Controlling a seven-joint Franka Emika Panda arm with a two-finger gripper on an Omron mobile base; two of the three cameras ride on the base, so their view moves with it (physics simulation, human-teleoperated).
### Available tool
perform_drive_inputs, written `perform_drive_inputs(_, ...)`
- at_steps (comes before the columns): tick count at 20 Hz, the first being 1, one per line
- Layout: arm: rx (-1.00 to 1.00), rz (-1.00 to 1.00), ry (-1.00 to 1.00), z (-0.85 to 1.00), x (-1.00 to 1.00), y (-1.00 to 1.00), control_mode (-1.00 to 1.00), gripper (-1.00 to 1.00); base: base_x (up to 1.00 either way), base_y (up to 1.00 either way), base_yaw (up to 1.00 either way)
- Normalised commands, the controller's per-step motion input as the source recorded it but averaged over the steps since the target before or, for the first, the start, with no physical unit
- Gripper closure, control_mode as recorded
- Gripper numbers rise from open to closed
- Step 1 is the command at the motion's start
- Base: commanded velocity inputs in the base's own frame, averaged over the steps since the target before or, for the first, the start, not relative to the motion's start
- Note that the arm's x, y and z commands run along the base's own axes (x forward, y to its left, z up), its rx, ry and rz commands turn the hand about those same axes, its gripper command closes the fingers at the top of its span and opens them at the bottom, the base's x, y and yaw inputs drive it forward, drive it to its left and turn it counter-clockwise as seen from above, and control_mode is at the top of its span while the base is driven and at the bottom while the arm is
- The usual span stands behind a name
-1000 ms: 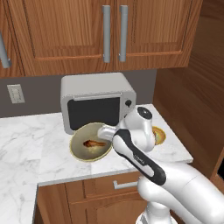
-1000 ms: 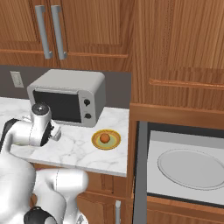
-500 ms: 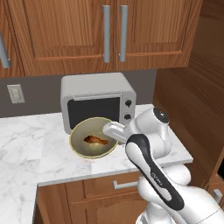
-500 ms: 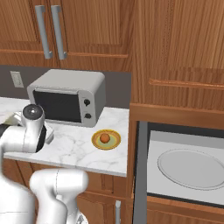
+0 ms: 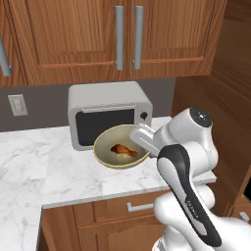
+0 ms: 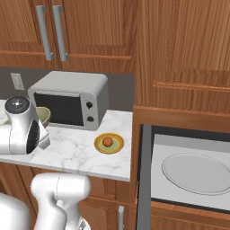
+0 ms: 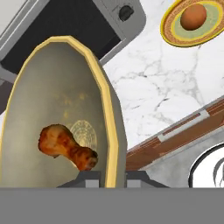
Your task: Remove the tangerine from the bowl and place it on the small plate. Then place the bowl with only the chicken drumstick in the microwave, close the door, and press the start button to microwave the chicken drumstick.
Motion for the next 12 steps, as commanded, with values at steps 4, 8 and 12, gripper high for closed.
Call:
perform_drive_inputs(4, 0.01, -0.11, 0.04, 0.01, -0.03, -0.19, -1.0, 1.0, 0.0, 0.0, 0.0)
perform_drive_inputs(8, 0.09, -0.09, 0.0, -0.18, -0.03, -0.28, -1.0, 1.0, 0.0, 0.0, 0.0)
perform_drive_inputs(12, 0.11, -0.07, -0.04, -0.19, -0.56, -0.16, -1.0, 1.0, 0.0, 0.0, 0.0)
